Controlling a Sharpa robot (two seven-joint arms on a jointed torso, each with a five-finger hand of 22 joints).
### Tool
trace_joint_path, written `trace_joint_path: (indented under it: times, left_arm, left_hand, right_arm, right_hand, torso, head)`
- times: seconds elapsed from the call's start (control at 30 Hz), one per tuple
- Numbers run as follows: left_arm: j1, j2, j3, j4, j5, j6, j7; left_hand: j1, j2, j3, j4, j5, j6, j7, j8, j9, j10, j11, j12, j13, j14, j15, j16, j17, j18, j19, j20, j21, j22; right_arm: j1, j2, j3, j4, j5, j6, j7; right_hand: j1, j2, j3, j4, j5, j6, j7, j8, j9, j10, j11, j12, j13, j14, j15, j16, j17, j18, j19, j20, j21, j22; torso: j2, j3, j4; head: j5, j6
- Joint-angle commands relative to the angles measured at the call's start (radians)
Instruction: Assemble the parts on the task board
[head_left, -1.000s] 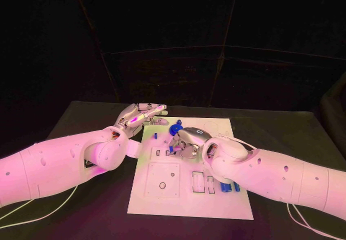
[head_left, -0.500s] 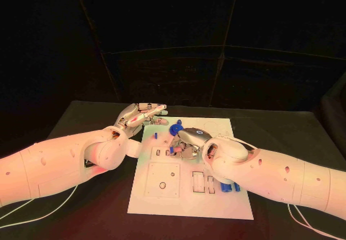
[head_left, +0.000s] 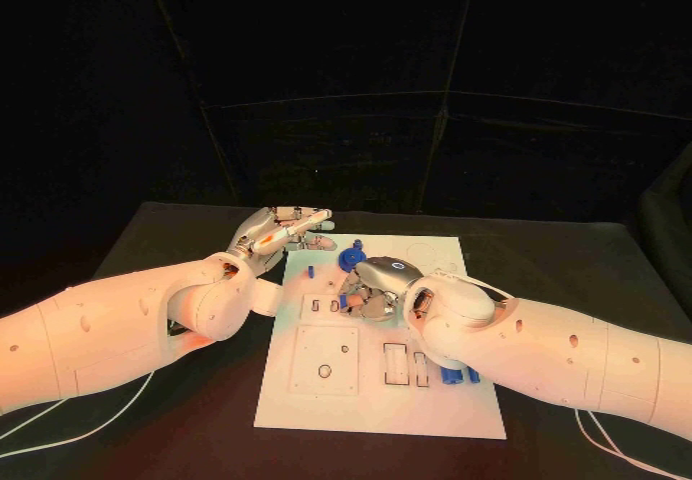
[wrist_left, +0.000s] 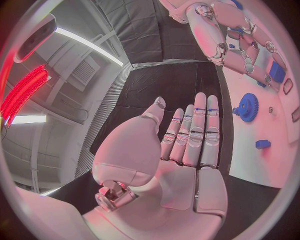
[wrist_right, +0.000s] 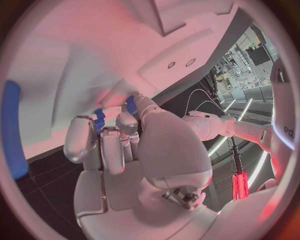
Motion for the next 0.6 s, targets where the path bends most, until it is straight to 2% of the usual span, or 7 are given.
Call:
trace_joint_path:
  times: [0.03, 0.43, 0.6]
  left_arm:
    - [0.002, 0.001, 0.001, 0.000, 0.001, 0.011, 0.005]
    - [0.002, 0.001, 0.001, 0.000, 0.001, 0.012, 0.003]
    - [0.002, 0.001, 0.001, -0.001, 0.001, 0.012, 0.003]
  left_hand:
    - [0.003, 0.007, -0.002, -0.005, 0.003, 0.006, 0.029, -0.006, -0.001, 0.006, 0.002, -0.005, -0.001, 0.004, -0.001, -0.003, 0.001, 0.014, 0.008, -0.001, -0.007, -0.001]
    - [0.003, 0.007, -0.002, -0.005, 0.003, 0.006, 0.029, -0.006, -0.001, 0.006, 0.002, -0.005, -0.001, 0.004, -0.001, -0.003, 0.001, 0.014, 0.008, -0.001, -0.007, -0.001]
    - [0.003, 0.007, -0.002, -0.005, 0.003, 0.006, 0.029, -0.006, -0.001, 0.006, 0.002, -0.005, -0.001, 0.004, -0.001, -0.003, 0.001, 0.014, 0.008, -0.001, -0.007, -0.001]
  right_arm:
    - [-0.008, 0.000, -0.007, -0.005, -0.010, 0.029, -0.038]
    - [-0.009, 0.004, -0.007, -0.008, -0.010, 0.021, -0.044]
    - [-0.010, 0.005, -0.007, -0.008, -0.010, -0.003, -0.045]
  right_hand:
    - [-0.010, -0.009, 0.004, 0.005, 0.007, -0.014, 0.002, -0.008, -0.001, -0.011, 0.002, -0.009, -0.003, 0.073, 0.006, -0.003, 0.101, -0.018, -0.004, 0.005, -0.004, -0.002]
    - [-0.040, -0.030, 0.002, 0.016, 0.005, -0.032, 0.007, -0.015, -0.001, -0.016, 0.007, -0.015, -0.009, 0.073, 0.010, -0.003, 0.102, -0.017, -0.005, 0.010, -0.006, -0.004]
    - [-0.070, -0.048, -0.016, 0.031, 0.001, -0.051, 0.009, -0.019, -0.001, -0.020, 0.010, -0.020, -0.014, 0.073, 0.013, -0.004, 0.101, -0.016, -0.007, 0.012, -0.009, -0.008]
  torso:
    - [0.000, 0.0000, 0.0001]
    - [0.000, -0.0005, 0.0006]
    - [0.000, 0.0001, 0.0004]
  head:
    - [-0.001, 0.001]
    - [-0.005, 0.002]
    - [-0.005, 0.002]
